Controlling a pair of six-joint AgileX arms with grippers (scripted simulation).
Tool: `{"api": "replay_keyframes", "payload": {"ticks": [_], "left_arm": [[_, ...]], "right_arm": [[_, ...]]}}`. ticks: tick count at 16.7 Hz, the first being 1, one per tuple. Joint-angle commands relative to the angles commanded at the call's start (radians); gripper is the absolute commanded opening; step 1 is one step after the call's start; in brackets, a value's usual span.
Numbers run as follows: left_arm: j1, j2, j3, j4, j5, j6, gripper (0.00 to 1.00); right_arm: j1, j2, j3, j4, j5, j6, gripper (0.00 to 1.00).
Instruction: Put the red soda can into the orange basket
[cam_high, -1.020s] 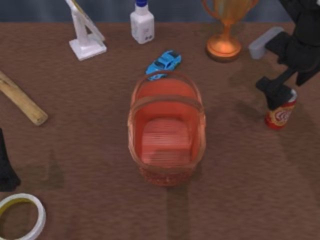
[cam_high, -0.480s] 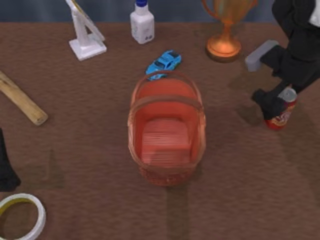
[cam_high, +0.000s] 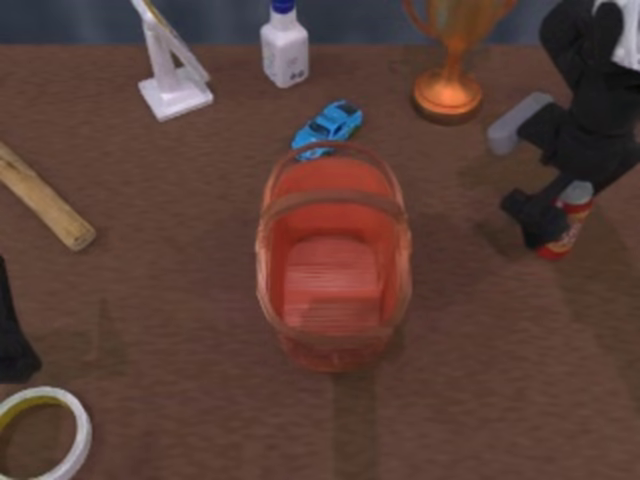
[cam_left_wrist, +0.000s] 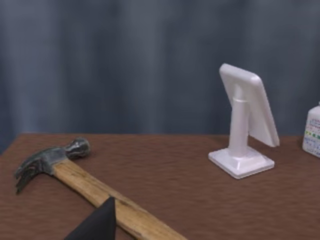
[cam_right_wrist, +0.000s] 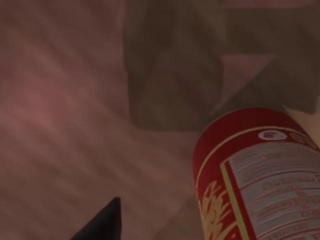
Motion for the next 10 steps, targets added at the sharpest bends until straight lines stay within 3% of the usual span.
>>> {"api": "replay_keyframes", "payload": {"ticks": [10], "left_arm": [[0.0,0.0,0.0,0.0,0.0,0.0,1.0]], "right_arm": [[0.0,0.0,0.0,0.0,0.0,0.0,0.1]]}}
